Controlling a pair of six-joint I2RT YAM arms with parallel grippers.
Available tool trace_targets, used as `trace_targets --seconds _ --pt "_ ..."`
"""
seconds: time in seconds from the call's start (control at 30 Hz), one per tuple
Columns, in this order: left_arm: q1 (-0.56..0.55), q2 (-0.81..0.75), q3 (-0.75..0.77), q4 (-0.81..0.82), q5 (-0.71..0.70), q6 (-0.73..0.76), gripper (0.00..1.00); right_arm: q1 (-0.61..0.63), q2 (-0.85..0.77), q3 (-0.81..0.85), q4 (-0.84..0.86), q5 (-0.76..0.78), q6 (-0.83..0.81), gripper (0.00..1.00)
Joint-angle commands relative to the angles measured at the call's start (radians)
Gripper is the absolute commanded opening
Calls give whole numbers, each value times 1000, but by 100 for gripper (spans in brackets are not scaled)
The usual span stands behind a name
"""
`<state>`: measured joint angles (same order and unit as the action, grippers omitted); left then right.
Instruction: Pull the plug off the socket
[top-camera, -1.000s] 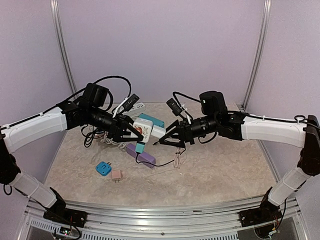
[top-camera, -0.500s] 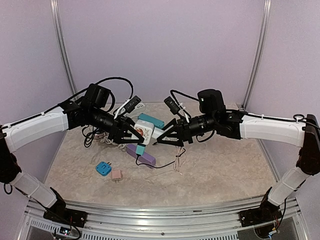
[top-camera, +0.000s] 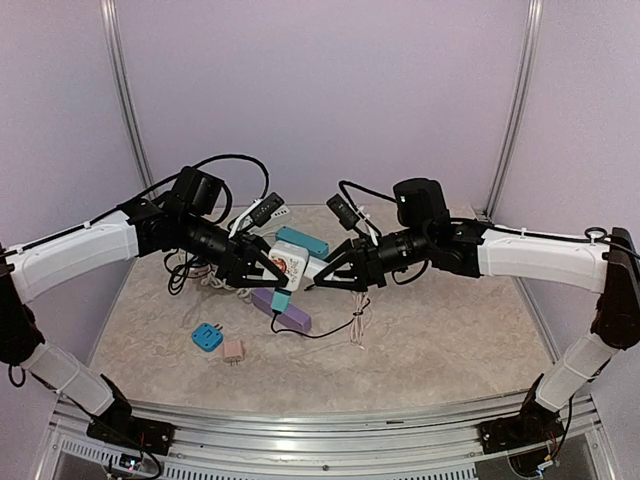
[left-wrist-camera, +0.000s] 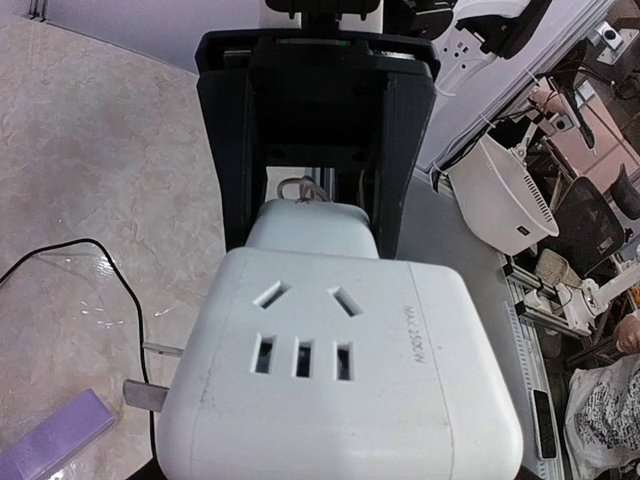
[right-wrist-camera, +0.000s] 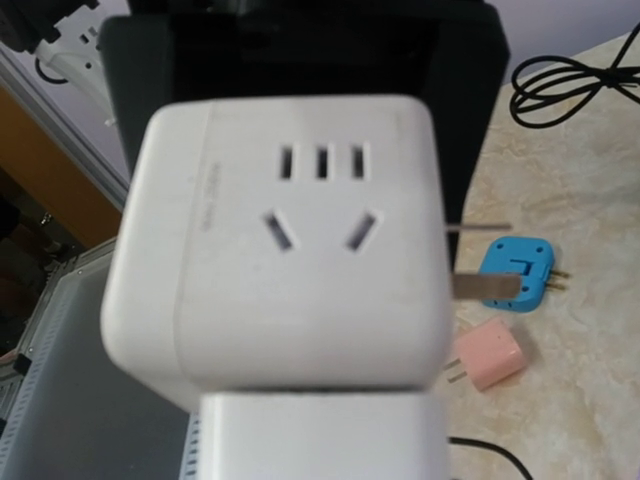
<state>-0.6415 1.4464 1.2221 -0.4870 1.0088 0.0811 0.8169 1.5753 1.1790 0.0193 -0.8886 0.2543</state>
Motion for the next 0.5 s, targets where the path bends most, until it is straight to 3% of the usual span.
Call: trace_targets --seconds 0.0,0.47 --pt "-25 18 45 -3 35 42 14 8 14 35 -11 -31 -14 2" --pt "-55 50 73 -79 -40 84 11 7 48 119 -252 32 -136 0"
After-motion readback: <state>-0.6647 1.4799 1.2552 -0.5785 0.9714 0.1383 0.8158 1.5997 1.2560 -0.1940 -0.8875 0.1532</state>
